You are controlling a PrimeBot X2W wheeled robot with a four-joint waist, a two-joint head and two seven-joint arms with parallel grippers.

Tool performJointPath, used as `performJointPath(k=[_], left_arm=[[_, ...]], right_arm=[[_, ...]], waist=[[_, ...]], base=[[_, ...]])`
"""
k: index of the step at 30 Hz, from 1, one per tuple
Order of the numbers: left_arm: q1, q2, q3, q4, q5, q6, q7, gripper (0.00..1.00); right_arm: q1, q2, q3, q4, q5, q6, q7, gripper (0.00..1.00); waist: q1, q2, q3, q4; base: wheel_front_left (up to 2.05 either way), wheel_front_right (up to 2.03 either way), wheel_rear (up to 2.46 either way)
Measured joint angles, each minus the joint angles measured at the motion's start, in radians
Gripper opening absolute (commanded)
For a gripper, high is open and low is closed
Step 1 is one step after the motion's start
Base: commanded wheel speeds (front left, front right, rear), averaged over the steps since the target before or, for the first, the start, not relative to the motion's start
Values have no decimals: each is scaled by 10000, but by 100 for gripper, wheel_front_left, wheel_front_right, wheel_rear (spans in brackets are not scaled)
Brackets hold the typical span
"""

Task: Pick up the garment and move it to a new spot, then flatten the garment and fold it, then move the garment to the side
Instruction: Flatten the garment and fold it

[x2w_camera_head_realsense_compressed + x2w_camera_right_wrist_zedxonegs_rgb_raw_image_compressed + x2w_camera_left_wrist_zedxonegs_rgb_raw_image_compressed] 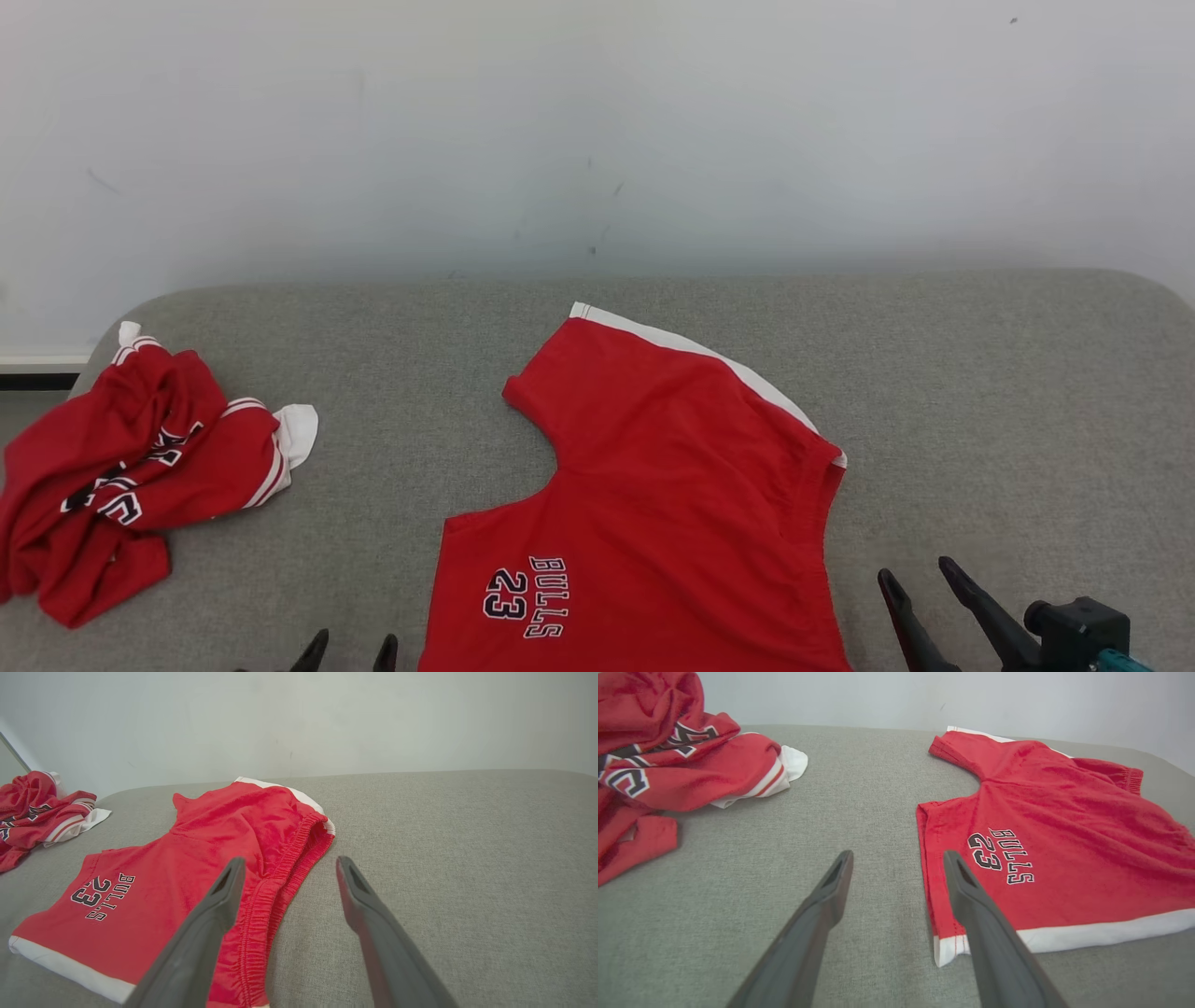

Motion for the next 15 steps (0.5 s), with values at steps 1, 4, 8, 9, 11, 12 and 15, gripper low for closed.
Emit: performJointPath(k=[1,4,8,9,11,12,15], left_arm=[[14,2,-63,-19,-36,-104,123,100],[57,-12,-251,-117,-134,-332,441,100],[185,-54,-604,-142,-441,-686,1009,100],[187,-52,-665,-132,-487,-738,1143,100],[187,-82,-698,-123,-598,-903,1348,100],[187,-105,-702,-109,-662,-924,1427,100],[170,-155,-731,46,-746,-1093,1689,100]], right_arm=[[13,-25,21,-33,63,56,100,100],[138,-105,125,-119,188,205,403,100],[256,-104,380,-244,389,301,926,100],[299,-104,399,-249,433,303,1035,100],[380,-109,468,-244,445,305,1281,100],[386,-111,493,-242,456,320,1379,100],[385,-128,558,-203,594,345,1666,100]], waist=[[0,0,1,9],[0,0,18,28],[0,0,79,42],[0,0,96,43],[0,0,131,41],[0,0,149,41],[0,0,207,45]], base=[[0,0,0],[0,0,0],[0,0,0],[0,0,0],[0,0,0],[0,0,0],[0,0,0]])
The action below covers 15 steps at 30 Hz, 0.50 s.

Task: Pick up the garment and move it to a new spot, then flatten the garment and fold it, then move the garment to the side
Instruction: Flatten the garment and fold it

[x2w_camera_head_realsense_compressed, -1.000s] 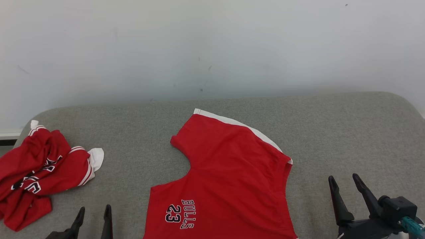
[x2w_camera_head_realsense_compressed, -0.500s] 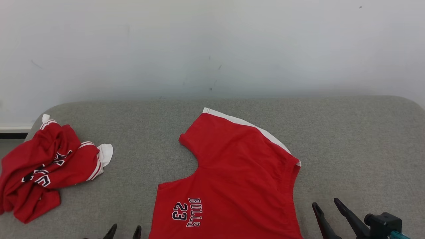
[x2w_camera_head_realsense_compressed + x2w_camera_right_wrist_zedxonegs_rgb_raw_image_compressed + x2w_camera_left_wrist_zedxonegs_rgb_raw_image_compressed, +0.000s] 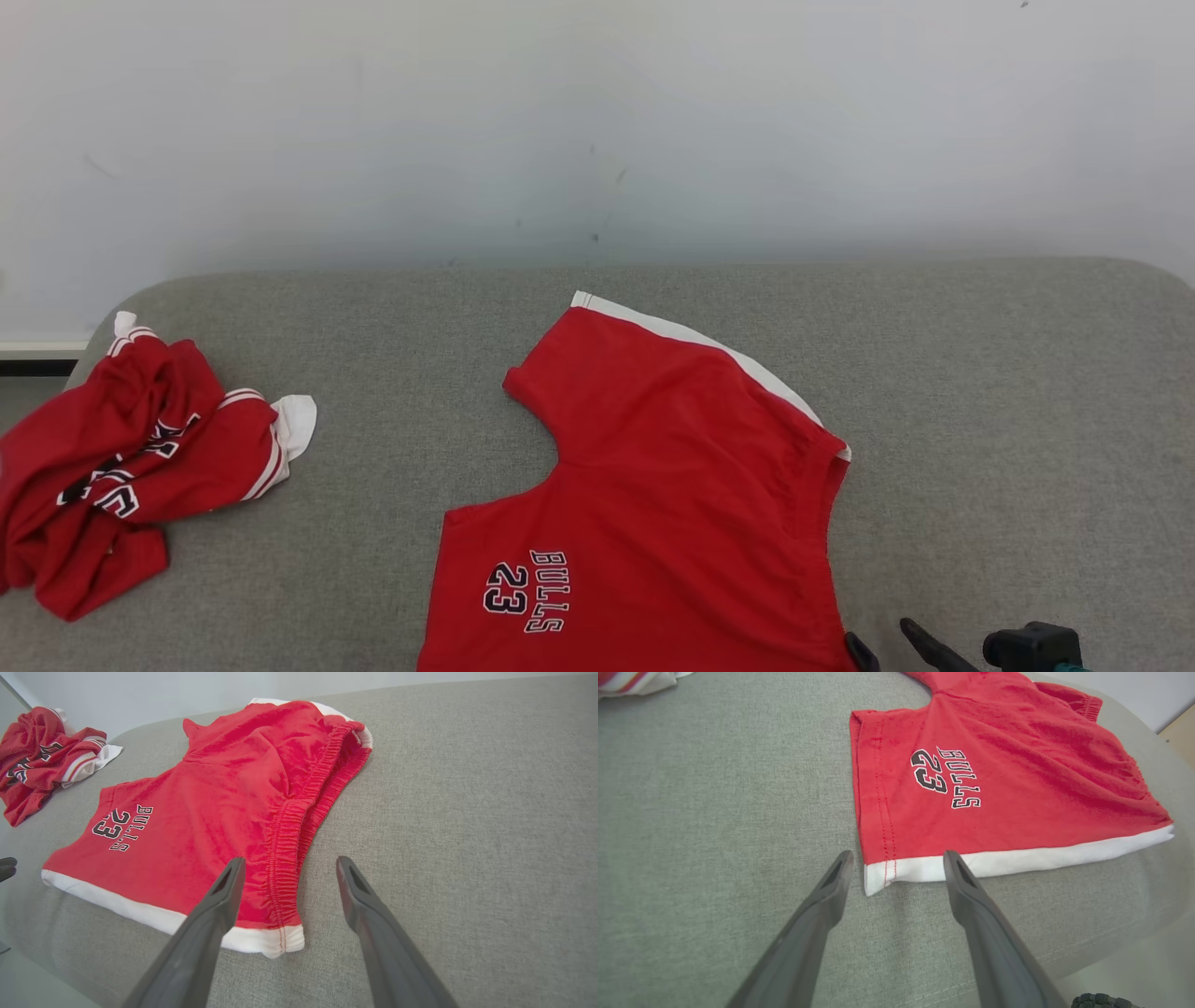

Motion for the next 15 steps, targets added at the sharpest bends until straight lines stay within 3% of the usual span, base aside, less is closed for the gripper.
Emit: performJointPath(k=[6,15], left_arm=[[-61,-165,-180,422,-383,-247,454,100],[-665,-349,-199,1160,-435,-255,825,100]], right_arm=[[-2,10,209,282,31,-2,596,100],[-80,86,552,679,50,-2,1160,100]], waist=[[0,0,94,35],[0,1,152,86]], base=[[0,0,0],[0,0,0]])
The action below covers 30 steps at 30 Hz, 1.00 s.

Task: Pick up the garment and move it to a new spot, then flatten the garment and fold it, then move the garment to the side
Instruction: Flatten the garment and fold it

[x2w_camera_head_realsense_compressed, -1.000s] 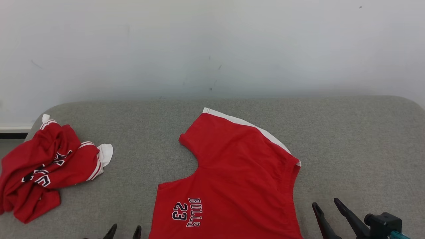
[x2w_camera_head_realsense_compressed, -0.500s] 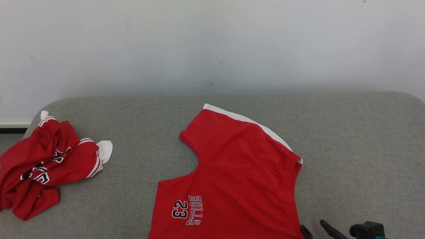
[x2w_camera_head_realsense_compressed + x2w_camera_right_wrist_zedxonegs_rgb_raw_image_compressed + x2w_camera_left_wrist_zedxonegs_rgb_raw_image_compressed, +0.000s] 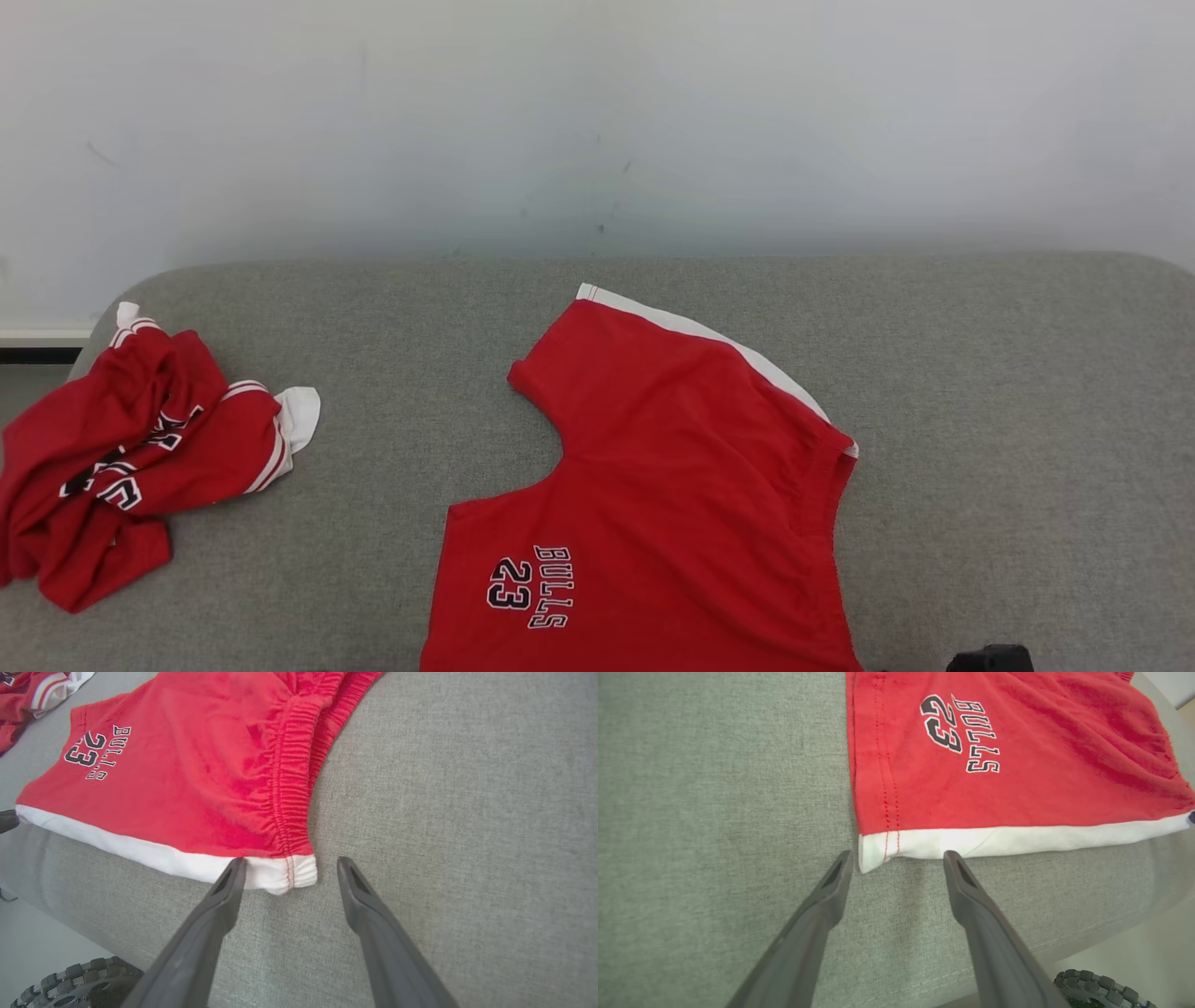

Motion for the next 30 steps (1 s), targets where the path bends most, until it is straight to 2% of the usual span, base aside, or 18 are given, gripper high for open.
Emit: performJointPath(k=[4,5,6,7,8,19,30], left_arm=[[-78,-144,-46,307,-90,-88,90,100],[-108,-165,-94,378,-90,-88,132,100],[-148,-171,-125,437,-88,-90,132,29],[-185,-171,-142,477,-81,-102,132,7],[-210,-173,-140,525,-81,-171,132,0],[-229,-132,-90,658,-58,-174,-217,0],[-268,151,17,-6,291,19,-767,0]], right_arm=[[-196,115,186,182,-58,0,184,100],[-234,142,207,211,-58,0,211,70],[-256,148,263,245,-65,4,228,13],[-267,159,286,282,-67,13,267,0],[-276,163,291,307,-67,13,293,0],[-364,155,174,476,-50,59,278,0],[-367,173,86,433,59,151,40,0]], waist=[[0,0,6,9],[0,0,5,11],[0,0,4,13],[0,0,1,15],[0,-1,-1,18],[0,0,-52,61],[0,0,-135,117]], base=[[0,0,0],[0,0,0],[0,0,0],[0,0,0],[0,0,0],[0,0,0],[0,0,0]])
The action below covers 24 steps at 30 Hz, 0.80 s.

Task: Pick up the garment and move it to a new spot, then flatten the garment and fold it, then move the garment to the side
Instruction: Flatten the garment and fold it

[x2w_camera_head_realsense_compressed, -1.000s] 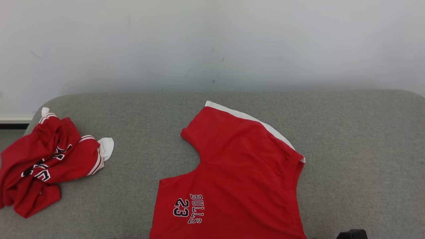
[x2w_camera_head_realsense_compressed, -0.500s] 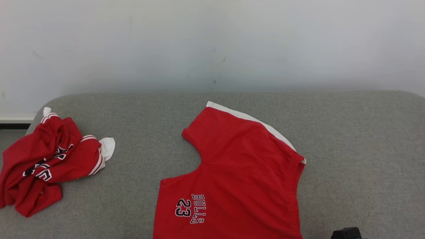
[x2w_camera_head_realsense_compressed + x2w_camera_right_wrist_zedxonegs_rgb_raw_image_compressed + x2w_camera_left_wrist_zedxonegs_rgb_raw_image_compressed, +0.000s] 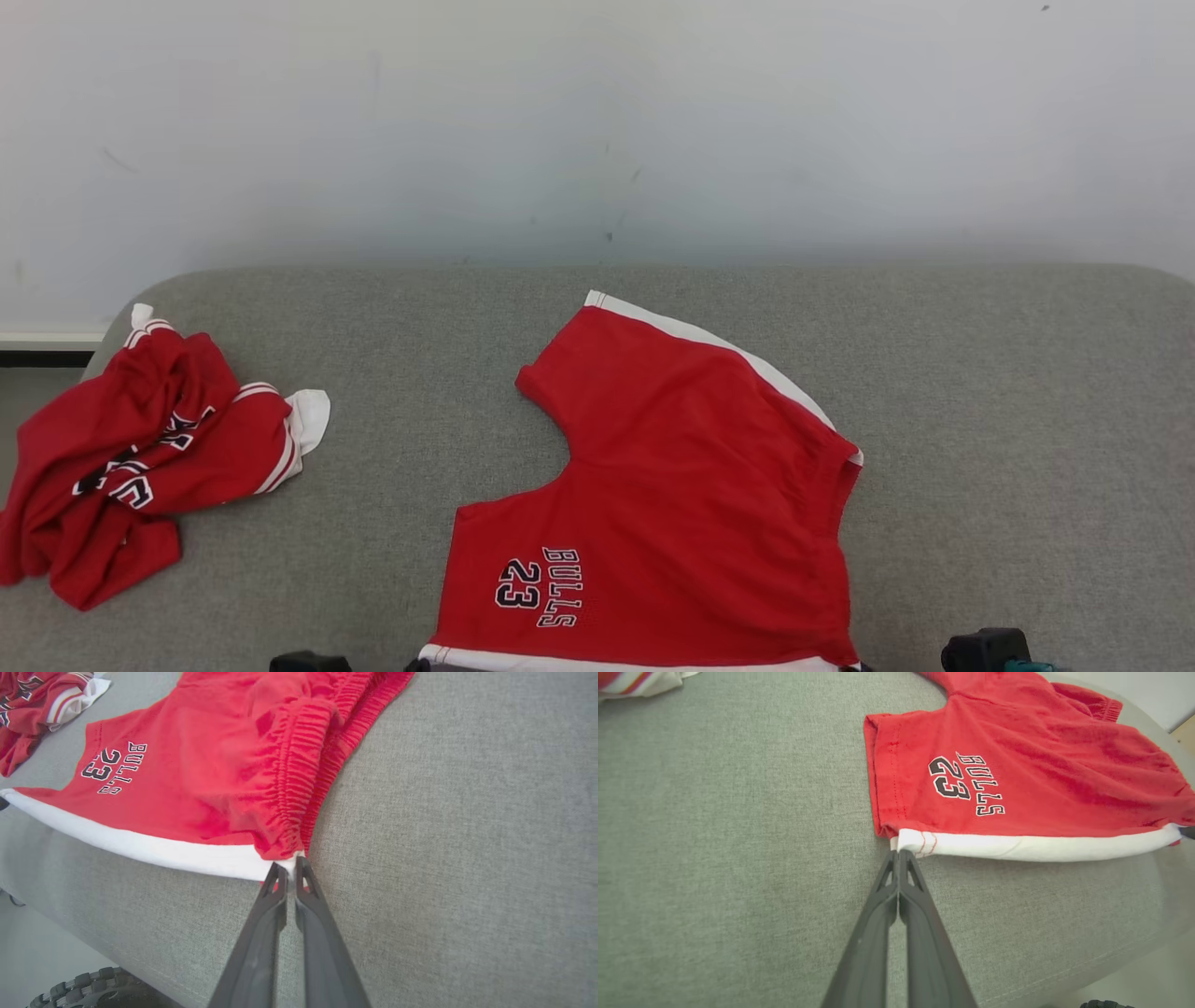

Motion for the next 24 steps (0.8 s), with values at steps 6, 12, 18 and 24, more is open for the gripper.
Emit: performJointPath(k=[6,12,18,24], left_arm=[[-14,383,253,-543,268,182,-230,0],[-549,779,454,-982,351,142,-259,0],[-1749,1166,474,-1049,437,-199,4,0],[-3201,1484,431,-872,458,-462,441,0]], right_arm=[[-105,81,-263,-395,370,111,-240,0],[-294,111,-385,-901,685,205,-311,0],[-825,196,-314,-1174,767,261,-174,0],[-1958,405,-267,-1168,686,228,117,0]], waist=[[0,0,-49,-87],[0,0,-30,-232],[0,0,143,-450],[0,0,568,-729]], base=[[0,0,0],[0,0,0],[0,0,0],[0,0,0]])
